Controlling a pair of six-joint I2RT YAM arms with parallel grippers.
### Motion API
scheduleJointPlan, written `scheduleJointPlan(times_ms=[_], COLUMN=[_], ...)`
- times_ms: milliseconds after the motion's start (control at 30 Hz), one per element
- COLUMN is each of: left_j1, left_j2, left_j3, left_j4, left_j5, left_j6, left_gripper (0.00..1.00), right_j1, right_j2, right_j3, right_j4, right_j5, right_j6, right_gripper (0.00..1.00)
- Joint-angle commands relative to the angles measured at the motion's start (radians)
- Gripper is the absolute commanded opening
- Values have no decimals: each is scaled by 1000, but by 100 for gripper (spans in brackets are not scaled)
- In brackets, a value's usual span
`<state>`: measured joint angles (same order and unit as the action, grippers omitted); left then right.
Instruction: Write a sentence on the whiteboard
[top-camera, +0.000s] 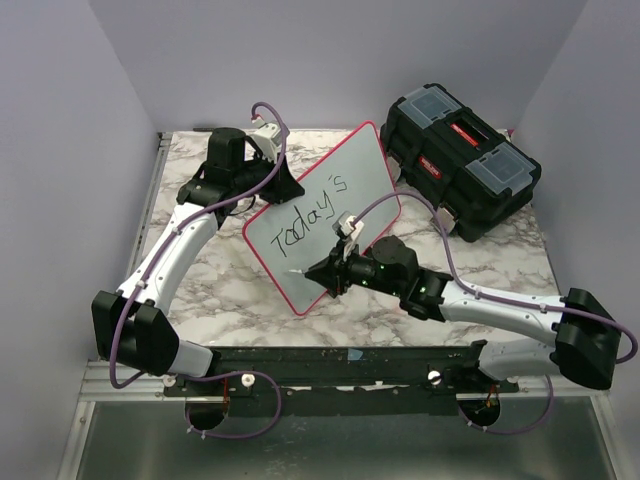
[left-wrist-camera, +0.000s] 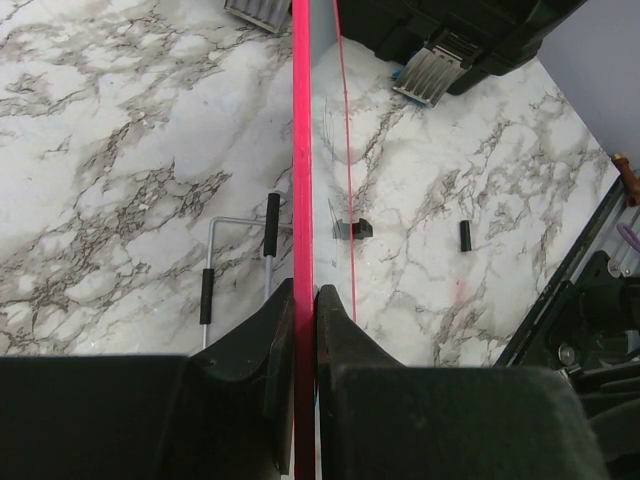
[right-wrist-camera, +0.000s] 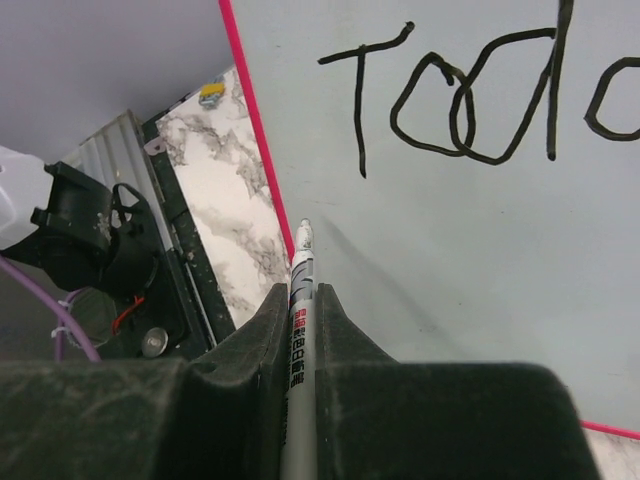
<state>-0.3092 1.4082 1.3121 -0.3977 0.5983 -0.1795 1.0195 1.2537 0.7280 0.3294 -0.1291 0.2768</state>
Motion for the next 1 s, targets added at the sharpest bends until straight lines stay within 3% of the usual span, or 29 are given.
scheduleJointPlan(times_ms=[0,967], left_j1=[-16,-16], left_j2=[29,29], left_j3=[-11,-13], left_j4=[-25,-26], left_j5=[-32,-38], left_j6=[66,69], left_gripper=[0,0], right_j1=[8,11], right_j2=[35,96], right_j3=[18,-40], right_j4=[39,29], right_j5=[100,155], right_j6=[-16,38], right_gripper=[1,1])
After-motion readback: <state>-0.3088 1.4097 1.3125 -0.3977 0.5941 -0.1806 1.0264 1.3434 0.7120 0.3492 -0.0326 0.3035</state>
